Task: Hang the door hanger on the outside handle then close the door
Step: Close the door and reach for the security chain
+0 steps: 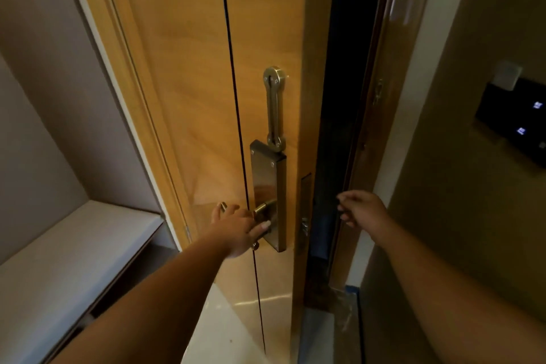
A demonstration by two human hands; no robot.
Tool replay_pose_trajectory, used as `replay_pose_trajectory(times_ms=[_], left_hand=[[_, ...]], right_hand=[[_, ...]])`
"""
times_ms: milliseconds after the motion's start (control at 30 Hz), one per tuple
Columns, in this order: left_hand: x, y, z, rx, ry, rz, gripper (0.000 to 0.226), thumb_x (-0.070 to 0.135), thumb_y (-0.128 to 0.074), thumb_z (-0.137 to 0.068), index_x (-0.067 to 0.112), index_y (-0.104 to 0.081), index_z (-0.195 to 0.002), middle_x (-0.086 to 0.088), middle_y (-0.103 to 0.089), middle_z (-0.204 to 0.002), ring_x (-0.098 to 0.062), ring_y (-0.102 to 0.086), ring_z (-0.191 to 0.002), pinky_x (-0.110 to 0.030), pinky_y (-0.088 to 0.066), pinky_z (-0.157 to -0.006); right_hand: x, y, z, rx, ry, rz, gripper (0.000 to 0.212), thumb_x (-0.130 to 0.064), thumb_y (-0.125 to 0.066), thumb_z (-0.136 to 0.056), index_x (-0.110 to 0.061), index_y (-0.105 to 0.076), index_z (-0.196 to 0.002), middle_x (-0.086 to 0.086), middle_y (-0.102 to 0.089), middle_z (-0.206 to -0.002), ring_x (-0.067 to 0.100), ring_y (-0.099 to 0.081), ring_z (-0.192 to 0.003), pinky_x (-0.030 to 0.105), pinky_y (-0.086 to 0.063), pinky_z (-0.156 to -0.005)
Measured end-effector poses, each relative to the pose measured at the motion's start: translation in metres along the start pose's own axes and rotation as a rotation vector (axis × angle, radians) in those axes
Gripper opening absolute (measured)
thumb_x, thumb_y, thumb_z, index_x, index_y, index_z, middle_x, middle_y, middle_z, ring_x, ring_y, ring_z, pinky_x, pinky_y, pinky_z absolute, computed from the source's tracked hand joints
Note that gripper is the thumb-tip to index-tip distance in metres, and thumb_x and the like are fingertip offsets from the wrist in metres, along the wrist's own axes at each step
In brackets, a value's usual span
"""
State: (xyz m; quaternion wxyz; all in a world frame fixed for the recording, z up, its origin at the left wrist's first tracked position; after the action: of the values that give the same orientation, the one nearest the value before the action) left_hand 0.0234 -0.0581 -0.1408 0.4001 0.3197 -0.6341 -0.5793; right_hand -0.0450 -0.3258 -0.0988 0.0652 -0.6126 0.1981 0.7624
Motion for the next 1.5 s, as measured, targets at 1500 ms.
replay_pose_trajectory(times_ms=[1500], left_hand=[[0.12,-0.082,-0.457,-0.146,-0.28,0.856,0.063,0.08,-0.037,-0.069,0.02,-0.048,-0.054,0.0,-0.043,-0.05,-0.019,-0.046,-0.05,-0.033,-0.034,-0.053]], right_hand=[[0.006,0.092,-0.327,0.171,-0.38,0.152,0.014,-0.04,-0.059,-0.085,-0.026,-0.061,-0.088,0.002,-0.066,-0.084,0.013,-0.066,-0.067,0.027,-0.054,-0.067]])
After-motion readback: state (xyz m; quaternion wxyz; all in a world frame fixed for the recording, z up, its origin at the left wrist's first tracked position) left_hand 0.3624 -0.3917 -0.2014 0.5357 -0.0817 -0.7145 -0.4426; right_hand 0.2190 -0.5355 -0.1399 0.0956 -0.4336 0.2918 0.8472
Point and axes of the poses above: each hand's wrist, its own z-axis away from the middle knuckle, its own y-axis out of the back of the hand, x = y × z, the point moved 2 cm from there along -z, towards the middle knuckle
